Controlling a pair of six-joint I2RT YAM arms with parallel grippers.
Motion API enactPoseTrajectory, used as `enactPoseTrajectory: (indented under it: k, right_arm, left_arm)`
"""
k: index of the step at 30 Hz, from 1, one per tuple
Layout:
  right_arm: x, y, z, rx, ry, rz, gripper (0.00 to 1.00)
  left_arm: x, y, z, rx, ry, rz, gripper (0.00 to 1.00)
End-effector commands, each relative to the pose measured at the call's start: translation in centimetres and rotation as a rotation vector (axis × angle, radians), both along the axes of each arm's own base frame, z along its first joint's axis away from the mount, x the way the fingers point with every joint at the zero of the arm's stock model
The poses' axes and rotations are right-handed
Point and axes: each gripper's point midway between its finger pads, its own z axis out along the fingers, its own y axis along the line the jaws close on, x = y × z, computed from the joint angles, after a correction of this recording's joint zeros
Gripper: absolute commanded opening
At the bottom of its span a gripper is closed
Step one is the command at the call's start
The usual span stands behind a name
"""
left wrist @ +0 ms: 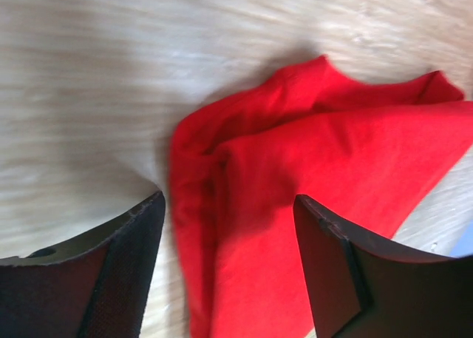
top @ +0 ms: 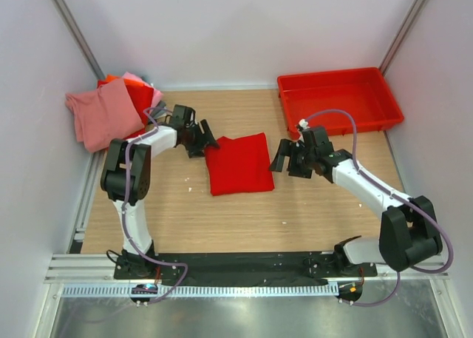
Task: Fold and stack the t-shirts
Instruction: Neatly place the folded tshirt to the corner
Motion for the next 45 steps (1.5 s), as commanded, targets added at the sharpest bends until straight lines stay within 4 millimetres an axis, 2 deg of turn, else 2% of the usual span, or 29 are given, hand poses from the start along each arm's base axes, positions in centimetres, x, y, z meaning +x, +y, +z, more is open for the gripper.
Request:
enactPoseTrajectory:
  k: [1, 2, 4, 5, 6, 7, 8, 9, 10, 11, 12, 13, 14, 15, 16, 17, 18, 19, 21, 23, 24, 26, 27, 29, 30, 32, 33, 41, 45]
  right_arm:
    - [-0.2, 0.5, 1.6, 0.057, -0.070, 0.015, 0.86]
    - [-0.2, 0.7, 1.9, 0.073, -0.085, 0.018, 0.86]
    - [-1.1, 0.8, 0.8, 0.092, -0.063, 0.027, 0.86]
    - [-1.0, 1.1, 0.8, 0.111, -0.080, 0.031, 0.86]
    - [-1.8, 0.9, -0.5, 0.122, -0.052, 0.021, 0.86]
    - [-2.4, 1.4, -0.8, 0.149, -0.044, 0.037, 0.86]
    - [-2.2, 2.0, -0.5, 0.185, -0.082, 0.047, 0.86]
    - [-3.5, 2.1, -1.8, 0.208, -0.059, 0.040, 0.86]
    - [-4.3, 2.4, -2.2, 0.231, -0.050, 0.044, 0.86]
    - [-4.0, 3.7, -1.1, 0.281, -0.133, 0.075, 0.86]
    - [-5.4, 3.8, -2.3, 0.301, -0.117, 0.068, 0.86]
    - [-6.0, 4.2, -2.5, 0.311, -0.133, 0.073, 0.86]
    - [-6.4, 4.3, -3.2, 0.311, -0.175, 0.066, 0.86]
    - [-7.5, 5.3, -3.3, 0.322, -0.190, 0.097, 0.86]
    - [-7.8, 5.7, -2.8, 0.328, -0.225, 0.107, 0.85]
    - [-7.8, 5.6, -2.6, 0.316, -0.257, 0.104, 0.84]
    - [-8.3, 5.7, -2.5, 0.302, -0.276, 0.115, 0.85]
    - [-8.2, 5.5, -1.3, 0.313, -0.327, 0.110, 0.86]
    - [-8.4, 4.7, -1.7, 0.305, -0.347, 0.087, 0.88]
    - [-8.6, 4.6, -0.9, 0.333, -0.385, 0.091, 0.88]
    - [-8.9, 4.4, -1.1, 0.335, -0.386, 0.091, 0.88]
    - [-9.0, 4.4, -0.3, 0.359, -0.419, 0.096, 0.88]
    - [-9.2, 4.2, -0.6, 0.356, -0.419, 0.092, 0.88]
    - [-9.2, 4.0, -0.5, 0.361, -0.426, 0.083, 0.88]
    - [-9.2, 3.9, -0.4, 0.363, -0.431, 0.078, 0.88]
    - [-9.3, 3.8, -0.4, 0.365, -0.433, 0.076, 0.89]
    - [-9.3, 3.8, -0.5, 0.362, -0.432, 0.075, 0.89]
    - [-9.3, 3.8, -0.6, 0.362, -0.432, 0.075, 0.89]
    - [-9.3, 3.8, -0.7, 0.360, -0.430, 0.075, 0.89]
  left_arm:
    - [0.0, -0.7, -3.3, 0.021, 0.027, 0.007, 0.70]
    - [0.0, -1.0, -3.5, 0.018, 0.024, 0.005, 0.63]
    - [-0.2, -1.6, -3.9, 0.011, 0.025, -0.003, 0.54]
    - [-0.4, -1.9, -4.1, 0.010, 0.028, -0.009, 0.41]
    - [-0.4, -2.2, -4.2, 0.010, 0.024, -0.014, 0.35]
    - [-0.5, -2.7, -4.1, 0.002, 0.019, -0.026, 0.19]
    - [-0.3, -2.8, -3.6, 0.000, 0.006, -0.030, 0.10]
    - [-0.2, -3.0, -3.2, -0.003, -0.005, -0.036, 0.03]
    - [0.0, -3.2, -2.5, -0.010, -0.019, -0.038, 0.00]
    - [0.3, -3.1, -1.3, -0.011, -0.045, -0.037, 0.00]
    - [1.0, -3.2, 0.0, -0.009, -0.072, -0.035, 0.00]
    - [0.7, -2.8, 0.5, 0.014, -0.053, -0.036, 0.00]
    - [2.1, -2.7, 2.7, 0.029, -0.096, -0.026, 0.00]
    - [2.4, -2.4, 3.4, 0.042, -0.094, -0.022, 0.00]
    - [2.0, -1.9, 3.8, 0.068, -0.071, -0.030, 0.00]
    - [2.4, -1.8, 4.6, 0.075, -0.081, -0.029, 0.00]
    - [3.4, -1.4, 6.1, 0.077, -0.114, -0.022, 0.00]
    - [3.4, -0.9, 6.7, 0.093, -0.110, -0.020, 0.00]
    - [4.7, 0.4, 8.6, 0.112, -0.142, 0.004, 0.00]
    - [4.8, 1.7, 9.4, 0.133, -0.133, 0.013, 0.00]
    - [5.6, 2.8, 10.5, 0.137, -0.154, 0.035, 0.00]
    - [5.8, 4.1, 11.1, 0.156, -0.139, 0.047, 0.00]
    - [6.7, 5.3, 12.5, 0.163, -0.170, 0.063, 0.00]
    - [6.7, 6.6, 12.8, 0.185, -0.143, 0.070, 0.00]
    - [7.7, 7.5, 14.6, 0.192, -0.182, 0.079, 0.00]
    - [7.8, 8.6, 14.7, 0.215, -0.151, 0.082, 0.00]
    - [8.6, 9.4, 16.6, 0.216, -0.192, 0.099, 0.00]
    - [10.1, 13.5, 21.4, 0.238, -0.248, 0.140, 0.00]
    - [10.0, 14.2, 22.8, 0.231, -0.272, 0.154, 0.00]
